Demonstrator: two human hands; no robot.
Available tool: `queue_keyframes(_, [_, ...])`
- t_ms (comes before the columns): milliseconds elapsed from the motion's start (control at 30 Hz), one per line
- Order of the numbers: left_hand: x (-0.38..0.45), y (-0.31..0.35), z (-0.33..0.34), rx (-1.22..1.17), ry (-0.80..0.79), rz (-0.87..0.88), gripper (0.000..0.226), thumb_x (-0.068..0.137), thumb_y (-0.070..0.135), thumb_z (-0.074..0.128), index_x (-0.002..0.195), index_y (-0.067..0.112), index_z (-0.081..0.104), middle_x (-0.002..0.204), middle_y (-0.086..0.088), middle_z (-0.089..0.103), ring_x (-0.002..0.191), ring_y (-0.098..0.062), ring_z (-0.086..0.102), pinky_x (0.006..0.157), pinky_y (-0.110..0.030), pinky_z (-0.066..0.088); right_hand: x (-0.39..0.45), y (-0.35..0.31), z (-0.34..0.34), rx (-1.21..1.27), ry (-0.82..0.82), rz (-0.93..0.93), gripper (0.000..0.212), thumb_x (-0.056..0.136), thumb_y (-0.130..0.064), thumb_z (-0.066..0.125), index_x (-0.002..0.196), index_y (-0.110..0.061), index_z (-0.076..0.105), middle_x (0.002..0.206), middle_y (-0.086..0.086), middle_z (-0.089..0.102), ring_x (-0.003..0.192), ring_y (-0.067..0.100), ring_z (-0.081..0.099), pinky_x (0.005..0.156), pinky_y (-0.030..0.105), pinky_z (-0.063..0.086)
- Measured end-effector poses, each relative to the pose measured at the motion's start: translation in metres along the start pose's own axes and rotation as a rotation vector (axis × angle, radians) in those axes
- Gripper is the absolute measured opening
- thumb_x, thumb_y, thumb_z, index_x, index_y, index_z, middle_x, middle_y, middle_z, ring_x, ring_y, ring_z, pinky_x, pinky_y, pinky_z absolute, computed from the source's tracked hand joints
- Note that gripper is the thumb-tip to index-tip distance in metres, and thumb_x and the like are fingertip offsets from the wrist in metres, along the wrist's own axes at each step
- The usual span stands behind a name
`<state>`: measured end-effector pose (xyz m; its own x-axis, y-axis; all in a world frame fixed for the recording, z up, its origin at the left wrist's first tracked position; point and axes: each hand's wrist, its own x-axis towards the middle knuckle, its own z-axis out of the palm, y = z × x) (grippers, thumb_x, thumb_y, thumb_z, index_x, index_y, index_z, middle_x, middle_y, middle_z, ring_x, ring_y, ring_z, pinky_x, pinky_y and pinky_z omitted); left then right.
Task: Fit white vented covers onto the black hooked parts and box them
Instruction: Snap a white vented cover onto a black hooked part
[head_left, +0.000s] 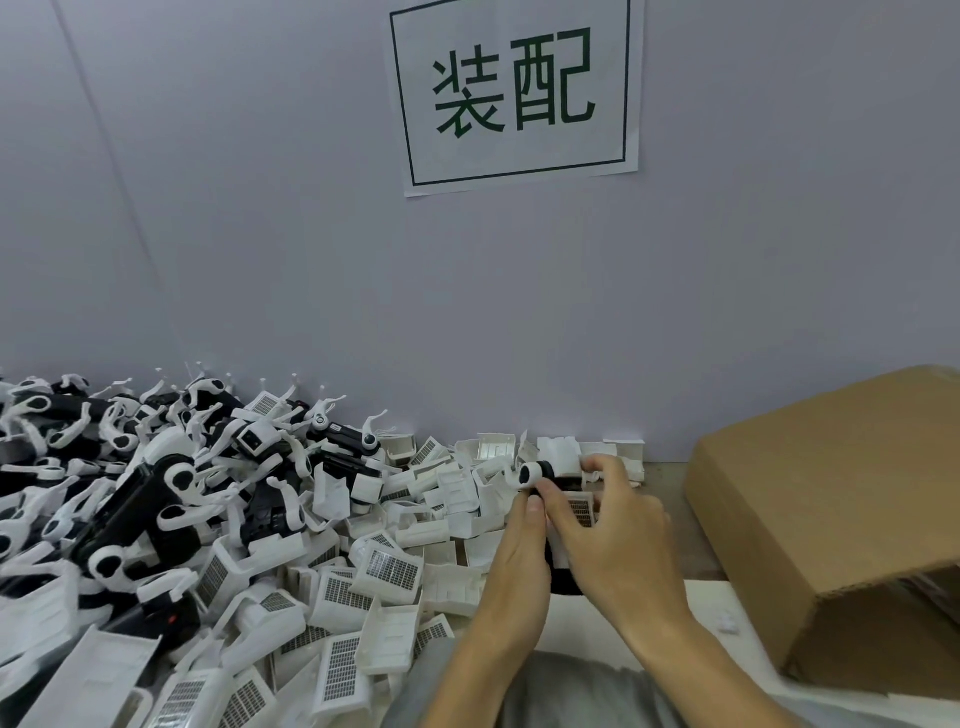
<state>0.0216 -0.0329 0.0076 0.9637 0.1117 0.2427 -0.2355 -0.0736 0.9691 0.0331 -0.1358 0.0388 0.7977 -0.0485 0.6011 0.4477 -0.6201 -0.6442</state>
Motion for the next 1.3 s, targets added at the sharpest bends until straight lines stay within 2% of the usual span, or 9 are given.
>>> queue_keyframes(133, [-0.003, -0.001, 0.000, -0.005, -0.075, -0.001, 0.039, 0.105, 0.049, 0.025, 0.138, 0.046, 0.046, 0.135, 0.028, 0.056, 0.130, 0.015, 0.043, 0.107, -0.013, 0.035, -0.002, -0.006, -0.008, -0.218, 0.033, -0.030, 0.082, 0.084, -0.077, 0.022, 0.140, -0.020, 0.043, 0.066, -0.012, 0.057, 0.061, 0.012, 0.058, 0.050, 0.024, 0.035])
queue_keyframes(267, [-0.003, -0.001, -0.004, -0.005, -0.010, 0.035, 0.040, 0.106, 0.046, 0.031, 0.136, 0.033, 0.054, 0.130, 0.020, 0.064, 0.126, 0.008, 0.052, 0.106, -0.015, 0.039, -0.004, -0.005, -0.003, -0.313, -0.115, -0.155, 0.087, 0.087, -0.062, -0.007, 0.156, -0.017, 0.022, 0.067, -0.011, 0.061, 0.064, 0.009, 0.061, 0.057, 0.025, 0.041])
queue_keyframes(333, [-0.002, 0.002, -0.005, -0.012, 0.036, 0.047, 0.027, 0.106, 0.040, 0.039, 0.123, 0.033, 0.060, 0.115, 0.020, 0.070, 0.111, 0.006, 0.062, 0.086, -0.008, 0.047, -0.003, -0.002, 0.001, -0.132, -0.181, -0.127, 0.081, 0.090, -0.062, 0.002, 0.156, -0.020, 0.023, 0.068, -0.012, 0.063, 0.065, 0.006, 0.061, 0.058, 0.022, 0.043])
queue_keyframes(433, [-0.001, 0.003, -0.007, -0.058, 0.144, 0.074, 0.025, 0.105, 0.038, 0.043, 0.119, 0.035, 0.063, 0.109, 0.024, 0.072, 0.106, 0.005, 0.065, 0.081, -0.007, 0.048, -0.005, 0.005, 0.009, 0.278, -0.190, 0.093, 0.049, 0.098, -0.053, 0.043, 0.138, -0.024, 0.044, 0.083, -0.011, 0.073, 0.078, -0.002, 0.067, 0.065, 0.016, 0.050])
queue_keyframes(567, [0.000, 0.001, -0.007, -0.109, 0.190, 0.010, 0.029, 0.103, 0.045, 0.045, 0.118, 0.035, 0.067, 0.108, 0.006, 0.075, 0.104, -0.013, 0.070, 0.085, -0.032, 0.057, -0.004, 0.004, 0.014, 0.558, -0.197, 0.359, 0.034, 0.091, -0.046, 0.064, 0.098, -0.012, 0.062, 0.080, 0.002, 0.072, 0.065, 0.011, 0.071, 0.057, 0.038, 0.060])
queue_keyframes(733, [0.000, 0.004, -0.007, -0.144, 0.204, 0.023, 0.042, 0.093, 0.053, 0.051, 0.112, 0.021, 0.071, 0.098, -0.005, 0.076, 0.087, -0.014, 0.073, 0.069, -0.028, 0.058, -0.007, 0.004, 0.012, 0.504, -0.187, 0.272, 0.035, 0.091, -0.048, 0.064, 0.081, -0.015, 0.066, 0.070, 0.002, 0.070, 0.061, 0.018, 0.069, 0.055, 0.046, 0.059])
queue_keyframes(867, [0.000, 0.004, -0.008, -0.182, 0.196, -0.025, 0.044, 0.098, 0.049, 0.047, 0.113, 0.013, 0.069, 0.090, -0.008, 0.075, 0.073, -0.015, 0.071, 0.053, -0.027, 0.053, -0.006, 0.009, 0.013, 0.380, -0.169, 0.149, 0.017, 0.093, -0.038, 0.065, 0.085, -0.023, 0.068, 0.075, -0.006, 0.072, 0.073, 0.009, 0.069, 0.069, 0.040, 0.059])
queue_keyframes(1067, [-0.001, 0.005, -0.005, -0.186, 0.158, -0.008, 0.036, 0.096, 0.050, 0.051, 0.112, 0.024, 0.070, 0.098, -0.008, 0.076, 0.082, -0.023, 0.072, 0.060, -0.036, 0.057, -0.005, 0.008, 0.015, 0.415, -0.067, 0.165, 0.012, 0.092, -0.036, 0.067, 0.083, -0.028, 0.068, 0.072, -0.014, 0.071, 0.075, -0.004, 0.066, 0.062, 0.012, 0.050])
queue_keyframes(1300, [-0.003, 0.005, -0.006, -0.161, 0.191, 0.029, 0.026, 0.102, 0.036, 0.051, 0.111, 0.023, 0.071, 0.101, -0.001, 0.076, 0.096, -0.019, 0.073, 0.080, -0.038, 0.060, -0.001, 0.011, 0.013, 0.429, -0.143, 0.219, 0.021, 0.090, -0.041, 0.069, 0.086, -0.020, 0.071, 0.077, -0.006, 0.073, 0.074, 0.005, 0.068, 0.066, 0.020, 0.053])
